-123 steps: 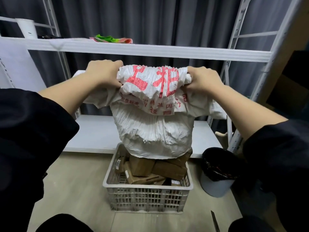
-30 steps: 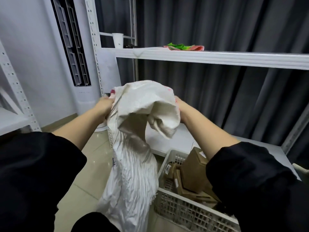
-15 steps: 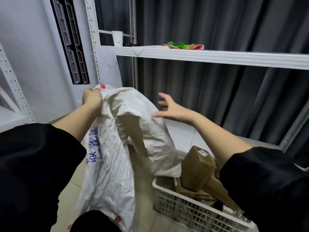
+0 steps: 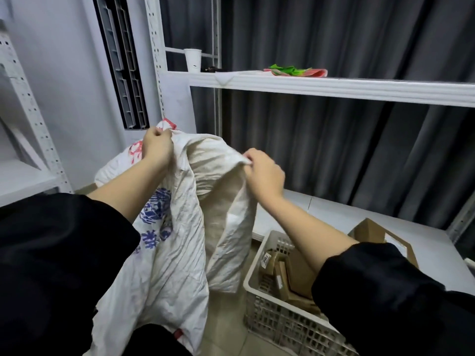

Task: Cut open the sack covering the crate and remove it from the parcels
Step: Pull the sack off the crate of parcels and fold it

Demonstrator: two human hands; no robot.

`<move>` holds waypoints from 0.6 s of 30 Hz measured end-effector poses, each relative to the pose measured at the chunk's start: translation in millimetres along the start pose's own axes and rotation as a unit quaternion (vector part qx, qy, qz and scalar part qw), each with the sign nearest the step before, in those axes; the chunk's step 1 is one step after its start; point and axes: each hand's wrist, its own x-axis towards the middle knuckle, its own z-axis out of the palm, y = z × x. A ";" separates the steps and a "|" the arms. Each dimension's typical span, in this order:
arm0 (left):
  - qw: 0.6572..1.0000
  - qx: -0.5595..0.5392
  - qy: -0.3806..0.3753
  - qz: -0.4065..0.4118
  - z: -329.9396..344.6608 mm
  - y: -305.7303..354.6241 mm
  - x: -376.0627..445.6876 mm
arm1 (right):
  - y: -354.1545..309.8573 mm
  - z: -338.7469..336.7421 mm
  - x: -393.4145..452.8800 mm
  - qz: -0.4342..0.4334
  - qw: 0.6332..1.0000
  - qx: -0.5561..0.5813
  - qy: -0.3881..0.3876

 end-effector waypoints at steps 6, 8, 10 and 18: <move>0.999 0.041 -0.013 -0.018 2.1 -20.9 -12.7 | 46.7 -4.1 17.0 0.269 0.959 0.062 0.070; 0.998 0.047 -0.001 -0.038 5.9 -23.2 -14.5 | 45.2 2.8 14.3 0.308 0.936 0.169 0.035; 0.998 0.046 0.006 -0.042 12.2 -24.6 -16.3 | 33.8 10.4 11.8 0.337 0.875 0.346 -0.037; 0.999 0.028 -0.002 -0.025 22.2 -20.3 -28.4 | 8.9 18.2 9.2 0.276 0.846 0.416 -0.189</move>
